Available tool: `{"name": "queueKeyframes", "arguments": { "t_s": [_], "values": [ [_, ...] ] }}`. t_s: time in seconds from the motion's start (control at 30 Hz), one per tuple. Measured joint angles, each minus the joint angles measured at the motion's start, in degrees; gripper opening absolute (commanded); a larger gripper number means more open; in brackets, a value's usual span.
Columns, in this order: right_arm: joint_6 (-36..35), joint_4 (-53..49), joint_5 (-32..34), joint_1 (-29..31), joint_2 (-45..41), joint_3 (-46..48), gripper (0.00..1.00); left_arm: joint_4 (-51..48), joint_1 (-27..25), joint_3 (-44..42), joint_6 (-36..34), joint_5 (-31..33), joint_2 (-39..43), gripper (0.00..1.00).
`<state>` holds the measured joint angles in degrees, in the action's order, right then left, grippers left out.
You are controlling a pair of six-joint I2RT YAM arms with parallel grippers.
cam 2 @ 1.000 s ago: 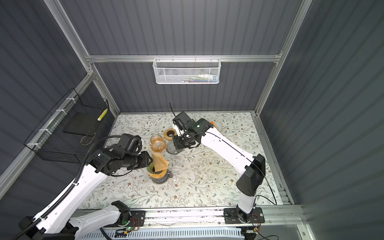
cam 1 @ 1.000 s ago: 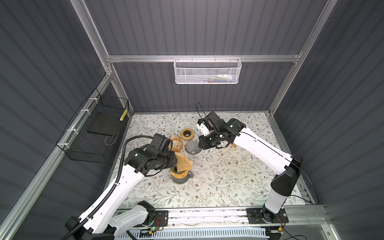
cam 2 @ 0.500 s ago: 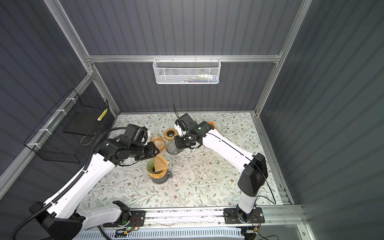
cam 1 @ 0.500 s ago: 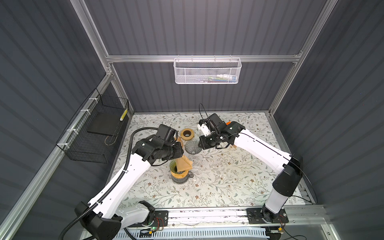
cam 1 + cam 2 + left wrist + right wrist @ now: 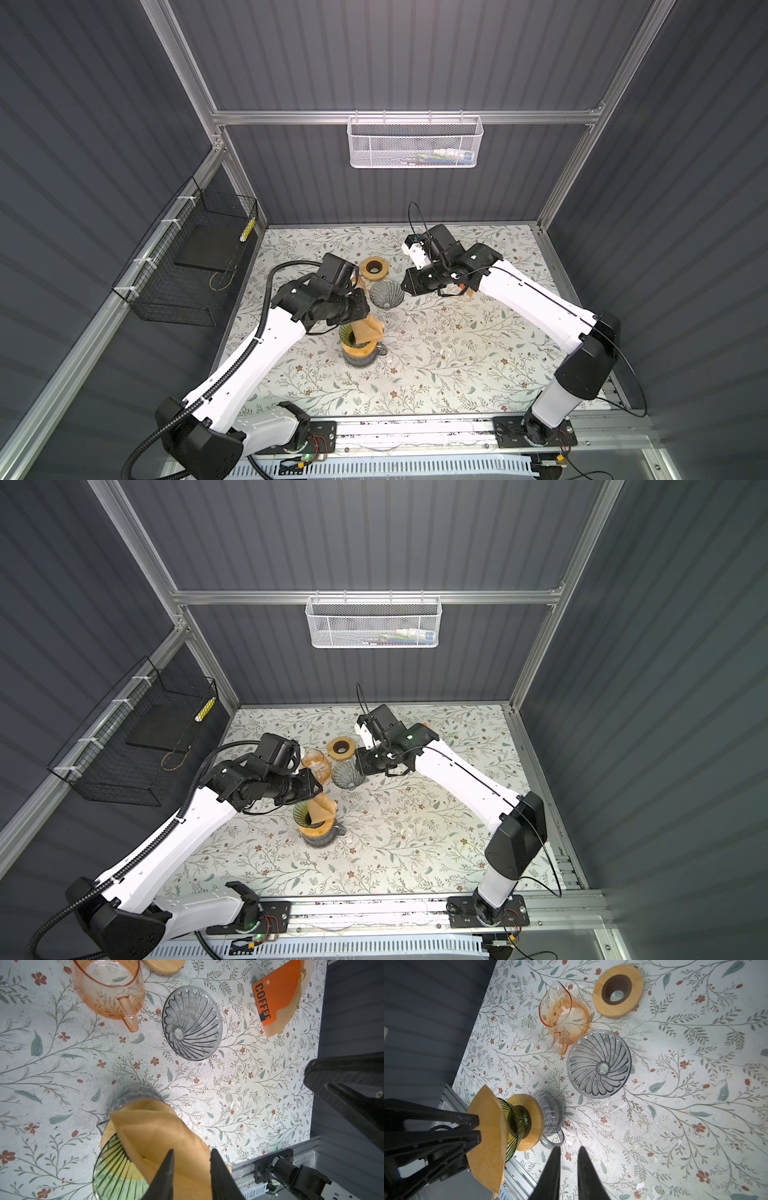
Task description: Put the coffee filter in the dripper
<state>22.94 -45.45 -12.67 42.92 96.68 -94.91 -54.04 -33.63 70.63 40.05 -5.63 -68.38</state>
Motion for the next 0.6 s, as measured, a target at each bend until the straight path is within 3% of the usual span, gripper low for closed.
{"name": "queueKeyframes", "arguments": {
  "t_s": [0.6],
  "values": [
    [-3.7, -3.7, -0.9, 6.2, 5.0, -7.5, 0.26, -2.1, 0.0, -3.2, 1.6, 2.2, 6.4, 0.32]
  ]
}}
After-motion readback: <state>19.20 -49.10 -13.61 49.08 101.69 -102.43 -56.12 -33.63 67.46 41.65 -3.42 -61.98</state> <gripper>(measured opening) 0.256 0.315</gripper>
